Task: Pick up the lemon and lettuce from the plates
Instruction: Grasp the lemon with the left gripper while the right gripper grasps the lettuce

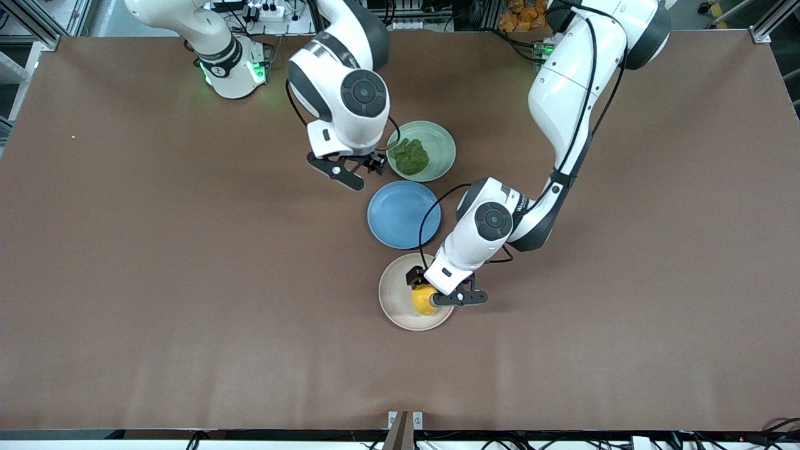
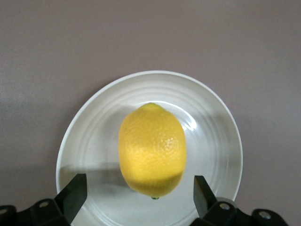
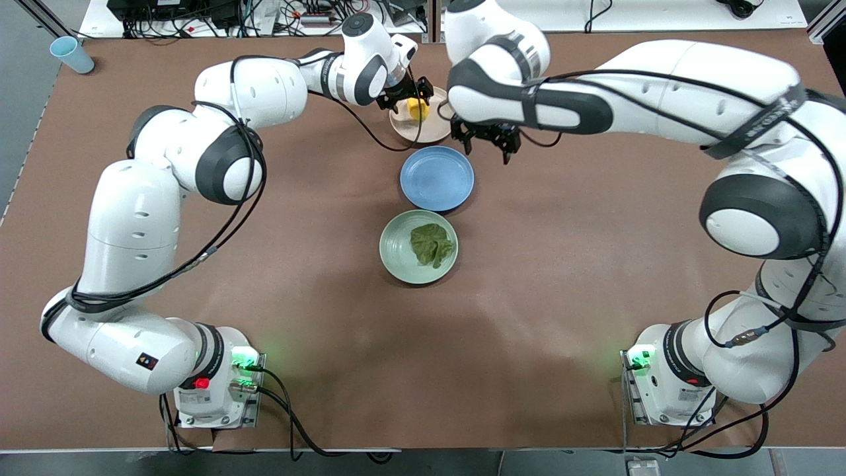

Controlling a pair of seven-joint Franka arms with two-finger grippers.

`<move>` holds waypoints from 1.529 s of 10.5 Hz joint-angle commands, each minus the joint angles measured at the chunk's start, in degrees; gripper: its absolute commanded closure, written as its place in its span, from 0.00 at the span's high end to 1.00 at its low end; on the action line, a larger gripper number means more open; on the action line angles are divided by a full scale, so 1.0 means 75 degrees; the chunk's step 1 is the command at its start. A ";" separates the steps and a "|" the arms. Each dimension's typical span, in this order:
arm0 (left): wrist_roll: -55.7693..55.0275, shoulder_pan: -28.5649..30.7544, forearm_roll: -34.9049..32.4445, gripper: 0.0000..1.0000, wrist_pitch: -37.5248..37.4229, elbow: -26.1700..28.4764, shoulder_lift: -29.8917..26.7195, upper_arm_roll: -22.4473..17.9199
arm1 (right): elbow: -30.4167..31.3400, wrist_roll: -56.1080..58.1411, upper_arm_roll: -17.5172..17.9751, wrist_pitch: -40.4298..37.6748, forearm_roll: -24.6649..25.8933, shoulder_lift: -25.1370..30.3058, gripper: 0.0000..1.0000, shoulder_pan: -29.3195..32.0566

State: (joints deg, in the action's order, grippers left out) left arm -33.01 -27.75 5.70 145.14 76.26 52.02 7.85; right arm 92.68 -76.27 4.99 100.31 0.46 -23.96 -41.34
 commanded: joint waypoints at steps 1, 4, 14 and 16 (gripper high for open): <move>-0.0145 -0.0097 0.0142 1.00 0.0276 -0.0253 0.0211 -0.0097 | -0.0076 -0.0773 -0.0033 0.0207 0.0103 -0.0472 1.00 -0.0428; -0.0321 -0.0190 0.0142 1.00 0.0862 -0.0253 0.0481 -0.0097 | 0.0006 -0.1593 -0.0045 0.0440 0.0115 -0.0777 1.00 -0.0920; -0.0450 -0.0237 0.0142 1.00 0.1261 -0.0230 0.0716 -0.0097 | -0.0017 -0.3983 -0.0033 0.1871 0.0092 -0.1575 1.00 -0.1567; -0.0450 -0.0226 0.0154 0.96 0.1261 -0.0230 0.0704 -0.0097 | -0.0006 -0.4791 -0.0033 0.1883 -0.0002 -0.1645 1.00 -0.1578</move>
State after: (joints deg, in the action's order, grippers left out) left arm -35.28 -28.73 5.70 153.97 75.81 56.63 7.81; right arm 92.84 -107.47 4.94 114.08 0.40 -35.69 -52.71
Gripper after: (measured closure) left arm 0.004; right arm 0.000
